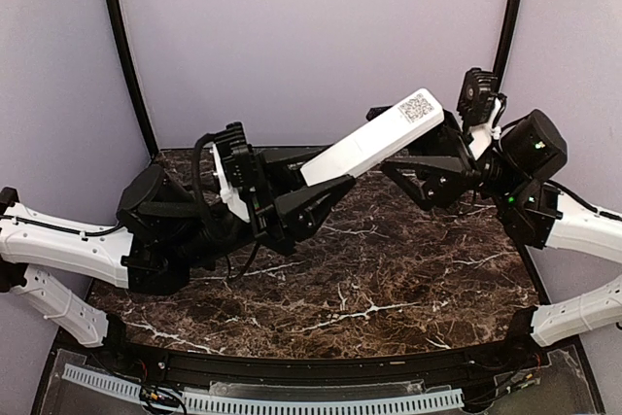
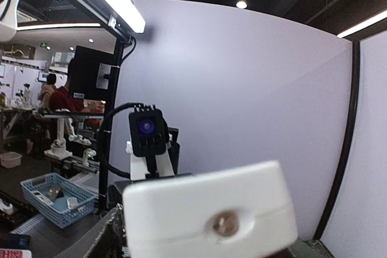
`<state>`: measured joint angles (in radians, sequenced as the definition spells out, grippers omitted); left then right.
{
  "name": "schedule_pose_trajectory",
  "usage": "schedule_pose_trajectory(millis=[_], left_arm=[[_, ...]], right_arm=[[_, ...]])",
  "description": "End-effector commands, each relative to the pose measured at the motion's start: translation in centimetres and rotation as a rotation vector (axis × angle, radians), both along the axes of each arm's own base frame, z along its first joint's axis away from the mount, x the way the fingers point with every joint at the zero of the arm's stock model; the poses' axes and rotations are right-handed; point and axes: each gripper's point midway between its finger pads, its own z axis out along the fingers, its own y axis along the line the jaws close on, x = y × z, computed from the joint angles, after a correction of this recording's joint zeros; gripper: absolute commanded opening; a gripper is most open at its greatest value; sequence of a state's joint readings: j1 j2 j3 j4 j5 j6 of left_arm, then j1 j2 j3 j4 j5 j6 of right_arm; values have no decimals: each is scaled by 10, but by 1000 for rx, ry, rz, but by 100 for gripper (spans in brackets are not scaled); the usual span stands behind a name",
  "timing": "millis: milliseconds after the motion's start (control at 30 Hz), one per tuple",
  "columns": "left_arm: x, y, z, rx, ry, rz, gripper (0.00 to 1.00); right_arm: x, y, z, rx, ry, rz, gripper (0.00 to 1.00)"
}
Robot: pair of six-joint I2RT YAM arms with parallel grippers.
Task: Load the batteries into the remote control
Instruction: Pass from the left arm to the right, then place the remote control at the center of the board.
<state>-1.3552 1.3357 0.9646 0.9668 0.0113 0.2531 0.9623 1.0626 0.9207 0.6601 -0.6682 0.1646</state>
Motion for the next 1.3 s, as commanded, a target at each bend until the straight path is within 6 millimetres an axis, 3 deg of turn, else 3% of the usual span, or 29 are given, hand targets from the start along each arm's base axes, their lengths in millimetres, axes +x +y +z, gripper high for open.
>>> schedule_pose_trajectory(millis=[0, 167, 433, 500, 533, 567, 600, 667, 700, 800, 900, 967, 1067, 1267], left_arm=[[-11, 9, 27, -100, -2, -65, 0], [-11, 8, 26, -108, 1, -69, 0], [-10, 9, 25, -112, 15, -72, 0], [-8, 8, 21, -98, 25, -64, 14], [-6, 8, 20, -89, 31, -49, 44], [-5, 8, 16, -81, 31, -39, 58], [4, 12, 15, -78, 49, 16, 85], [24, 18, 6, -49, 84, 135, 97], [40, 24, -2, -32, 124, 234, 98], [67, 43, -21, 51, 155, 442, 99], [83, 69, -36, 93, 192, 580, 99], [90, 77, -45, 137, 208, 648, 99], [103, 82, -58, 227, 217, 756, 99], [116, 81, -78, 353, 242, 864, 99]], right_arm=[[-26, -7, 30, 75, -52, 97, 63], [-31, 0, 26, 58, -36, 131, 38], [-34, 3, 24, 31, -14, 158, 11], [-31, 4, 26, 20, 13, 139, 6], [-26, 3, 29, 22, 34, 113, 3], [-21, 1, 30, 23, 56, 80, 0], [-11, 0, 34, 25, 94, 13, 0], [11, -7, 35, -7, 174, -129, 0], [27, -12, 36, -25, 223, -228, 0], [84, -38, 2, -225, 427, -593, 0], [142, -86, -81, -607, 645, -994, 0], [159, -119, -134, -866, 759, -1159, 0], [167, -145, -195, -1153, 905, -1193, 0], [188, -163, -277, -1358, 1135, -1109, 0]])
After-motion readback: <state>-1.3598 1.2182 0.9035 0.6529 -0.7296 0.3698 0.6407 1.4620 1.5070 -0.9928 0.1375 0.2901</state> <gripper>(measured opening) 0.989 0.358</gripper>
